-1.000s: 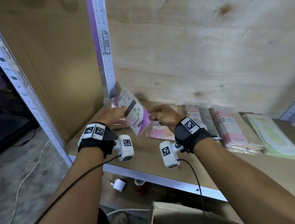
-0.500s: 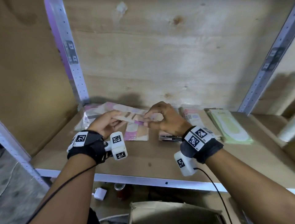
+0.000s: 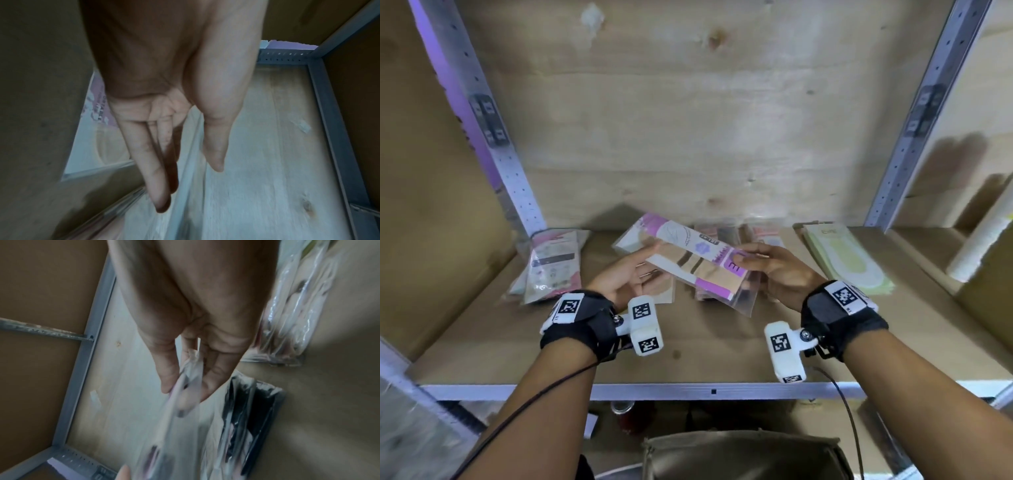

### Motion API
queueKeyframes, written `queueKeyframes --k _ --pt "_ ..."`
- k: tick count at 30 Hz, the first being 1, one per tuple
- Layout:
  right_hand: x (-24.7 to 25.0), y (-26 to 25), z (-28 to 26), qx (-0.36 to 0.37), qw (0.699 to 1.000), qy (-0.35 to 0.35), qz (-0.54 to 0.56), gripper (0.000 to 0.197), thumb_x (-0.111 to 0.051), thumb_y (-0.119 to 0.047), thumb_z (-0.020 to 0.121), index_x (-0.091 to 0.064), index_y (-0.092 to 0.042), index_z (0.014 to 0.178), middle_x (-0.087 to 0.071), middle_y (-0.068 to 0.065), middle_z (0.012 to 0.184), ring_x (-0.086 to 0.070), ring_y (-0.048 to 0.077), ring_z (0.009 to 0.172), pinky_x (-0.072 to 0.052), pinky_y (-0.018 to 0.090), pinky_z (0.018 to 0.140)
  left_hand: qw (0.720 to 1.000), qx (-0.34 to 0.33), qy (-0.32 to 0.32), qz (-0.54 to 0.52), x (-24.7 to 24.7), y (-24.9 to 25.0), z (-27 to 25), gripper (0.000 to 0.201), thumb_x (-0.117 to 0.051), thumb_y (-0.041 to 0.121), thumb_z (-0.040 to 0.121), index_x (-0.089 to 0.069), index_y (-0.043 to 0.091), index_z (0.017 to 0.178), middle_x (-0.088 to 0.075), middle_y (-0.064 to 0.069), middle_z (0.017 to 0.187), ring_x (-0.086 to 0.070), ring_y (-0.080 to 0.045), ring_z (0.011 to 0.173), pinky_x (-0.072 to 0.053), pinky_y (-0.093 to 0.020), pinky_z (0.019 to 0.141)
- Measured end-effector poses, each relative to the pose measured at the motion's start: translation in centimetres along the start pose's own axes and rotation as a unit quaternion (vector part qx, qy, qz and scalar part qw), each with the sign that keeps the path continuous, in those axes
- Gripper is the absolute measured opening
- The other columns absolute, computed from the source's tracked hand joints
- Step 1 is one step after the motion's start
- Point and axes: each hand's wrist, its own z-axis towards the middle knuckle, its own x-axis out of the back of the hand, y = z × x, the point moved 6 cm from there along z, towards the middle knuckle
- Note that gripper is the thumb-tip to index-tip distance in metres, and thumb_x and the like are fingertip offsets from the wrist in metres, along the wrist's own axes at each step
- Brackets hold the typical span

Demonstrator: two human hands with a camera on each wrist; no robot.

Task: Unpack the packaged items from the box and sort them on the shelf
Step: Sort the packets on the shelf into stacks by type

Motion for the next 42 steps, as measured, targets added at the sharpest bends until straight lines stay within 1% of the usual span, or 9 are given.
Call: queueKeyframes --k 2,7,9,12,17,23,28,36,42 --pt "1.0 0.1 0.0 0.009 1.000 0.001 0.004 0.021 -0.072 -0.009 0.088 -0.071 -0.011 0.109 -0.069 0.024 0.118 -0.070 0.031 0.094 -0.062 0.032 0.064 1.000 0.000 0.004 -0.006 0.7 0.0 0.4 0.045 -0.071 0.030 0.088 -0.064 0.007 0.126 -0.070 -0.015 0.122 -0.069 -0.024 0.113 -0.062 -0.027 0.074" --pt "3.3 -0.1 0.0 0.021 1.000 0.004 0.004 0.035 -0.073 -0.010 0.086 -0.067 -0.004 0.120 -0.066 0.028 0.120 -0.064 0.039 0.099 -0.050 0.050 0.095 0.996 -0.028 0.049 0.072 2.4 0.9 1.7 0.056 -0.077 0.044 0.080 -0.065 0.011 0.124 -0.073 -0.013 0.116 -0.071 -0.024 0.107 -0.055 -0.034 0.095" --pt "3.8 -0.6 -0.2 0.036 0.999 -0.001 -0.015 0.033 -0.073 -0.010 0.086 -0.069 -0.005 0.118 -0.066 0.031 0.118 -0.063 0.037 0.084 -0.052 0.043 0.081 0.985 -0.068 0.065 0.148 2.3 2.0 1.9 0.054 -0.075 0.045 0.080 -0.067 0.012 0.122 -0.075 -0.008 0.112 -0.071 -0.020 0.103 -0.053 -0.028 0.089" --pt "4.3 -1.1 -0.5 0.043 0.998 -0.019 -0.039 0.026 -0.071 -0.009 0.088 -0.072 -0.007 0.114 -0.070 0.026 0.110 -0.064 0.020 0.064 -0.053 0.028 0.058 0.966 -0.114 0.057 0.225 1.5 3.0 1.7 0.055 -0.074 0.048 0.081 -0.070 0.011 0.120 -0.074 -0.010 0.113 -0.070 -0.028 0.105 -0.056 -0.037 0.088" --pt "4.7 -0.9 -0.7 0.030 0.996 -0.035 -0.071 0.029 -0.068 -0.007 0.090 -0.068 -0.011 0.118 -0.073 0.012 0.103 -0.064 0.022 0.084 -0.050 0.030 0.064 0.960 -0.086 0.045 0.261 0.6 2.5 1.1 0.051 -0.076 0.050 0.077 -0.073 0.017 0.115 -0.076 -0.012 0.107 -0.072 -0.032 0.102 -0.056 -0.047 0.093" --pt "5.3 -0.7 -0.3 0.040 0.998 0.053 0.010 0.014 -0.073 -0.013 0.087 -0.060 -0.012 0.090 -0.072 0.018 0.104 -0.069 0.026 0.087 -0.054 0.036 0.083 0.959 -0.092 0.034 0.265 0.1 2.2 0.2 0.042 -0.071 0.032 0.085 -0.070 0.012 0.122 -0.074 -0.013 0.113 -0.073 -0.023 0.097 -0.061 -0.029 0.078" --pt "5.3 0.1 -0.1 0.029 0.996 0.044 0.068 0.026 -0.063 -0.018 0.094 -0.066 0.001 0.112 -0.067 0.025 0.121 -0.063 0.036 0.103 -0.050 0.050 0.096 0.962 -0.085 0.048 0.253 0.6 2.5 -1.0 0.037 -0.062 0.026 0.095 -0.065 0.008 0.128 -0.070 -0.017 0.120 -0.066 -0.032 0.114 -0.050 -0.041 0.101" --pt "4.1 0.2 0.3 0.028 0.994 0.064 0.083 0.028 -0.058 -0.034 0.098 -0.078 -0.014 0.096 -0.075 0.012 0.105 -0.067 0.026 0.089 -0.058 0.033 0.076 0.973 -0.085 0.051 0.210 1.8 2.7 -2.2 0.035 -0.061 0.026 0.097 -0.067 0.008 0.126 -0.072 -0.013 0.119 -0.064 -0.033 0.118 -0.046 -0.048 0.108" --pt "0.9 0.3 0.5 -0.017 0.969 -0.016 0.246 0.057 -0.056 -0.053 0.093 -0.053 -0.011 0.132 -0.069 0.017 0.123 -0.066 0.031 0.116 -0.056 0.047 0.093 0.980 -0.114 0.105 0.122 1.8 2.7 -1.9 0.021 -0.061 0.023 0.097 -0.070 0.010 0.112 -0.074 -0.010 0.111 -0.069 -0.025 0.102 -0.057 -0.038 0.087"
